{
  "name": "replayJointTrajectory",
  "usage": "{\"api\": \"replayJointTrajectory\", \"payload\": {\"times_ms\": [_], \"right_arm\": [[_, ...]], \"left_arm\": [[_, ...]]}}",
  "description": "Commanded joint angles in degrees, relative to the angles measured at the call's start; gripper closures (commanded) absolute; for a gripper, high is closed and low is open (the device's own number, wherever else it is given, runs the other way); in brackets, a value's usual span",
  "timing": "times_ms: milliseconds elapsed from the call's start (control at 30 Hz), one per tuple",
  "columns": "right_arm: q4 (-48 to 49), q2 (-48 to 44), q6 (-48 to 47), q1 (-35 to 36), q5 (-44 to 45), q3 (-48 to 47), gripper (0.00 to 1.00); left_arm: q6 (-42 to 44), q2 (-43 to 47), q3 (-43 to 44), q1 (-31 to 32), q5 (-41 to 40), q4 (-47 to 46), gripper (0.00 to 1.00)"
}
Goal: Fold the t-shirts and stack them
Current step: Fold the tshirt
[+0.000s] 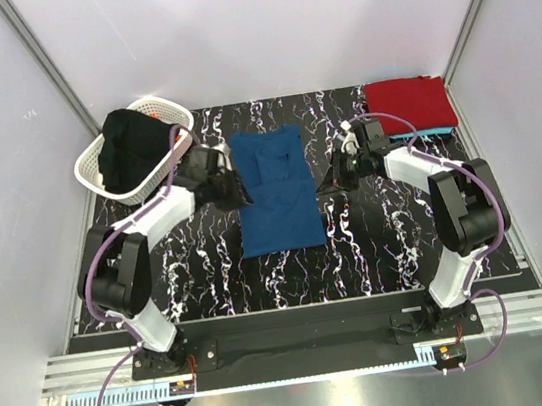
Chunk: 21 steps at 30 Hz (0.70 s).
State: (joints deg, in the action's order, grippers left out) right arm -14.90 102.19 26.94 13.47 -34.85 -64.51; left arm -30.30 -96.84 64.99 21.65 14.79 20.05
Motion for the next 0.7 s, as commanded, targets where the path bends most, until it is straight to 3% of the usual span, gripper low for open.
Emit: {"api": "replayJointTrajectory", "payload": {"times_ms": [0, 133, 333, 467, 500, 667], "right_arm": [[1.5, -0.2, 2.3, 3.0, -6.1, 3.5, 0.82], [3.2, 0.0, 3.2, 4.5, -3.6, 9.2, 0.8], [3.5, -1.4, 3.3, 4.5, 1.8, 16.2, 0.83], [2.5, -8.6, 6.6, 4.5, 2.9, 19.5, 0.79], [2.1, -10.3, 8.1, 4.5, 4.2, 20.2, 0.74], [3.3, -19.4, 22.6, 5.9, 10.4, 27.8, 0.62]], "left_arm": [[-2.1, 2.1, -6.3, 5.9, -1.5, -2.8, 0.69], [-4.4, 1.7, -12.2, 9.6, -5.7, -4.8, 0.69], [-5.0, 2.6, -19.4, 10.0, -5.0, -10.1, 0.7], [-4.2, 8.5, -18.3, 10.0, -6.3, -5.0, 0.61], [-3.3, 10.2, -17.6, 10.0, -6.2, -4.1, 0.58], [-1.2, 21.2, -18.5, 9.8, -2.7, -0.4, 0.46]]}}
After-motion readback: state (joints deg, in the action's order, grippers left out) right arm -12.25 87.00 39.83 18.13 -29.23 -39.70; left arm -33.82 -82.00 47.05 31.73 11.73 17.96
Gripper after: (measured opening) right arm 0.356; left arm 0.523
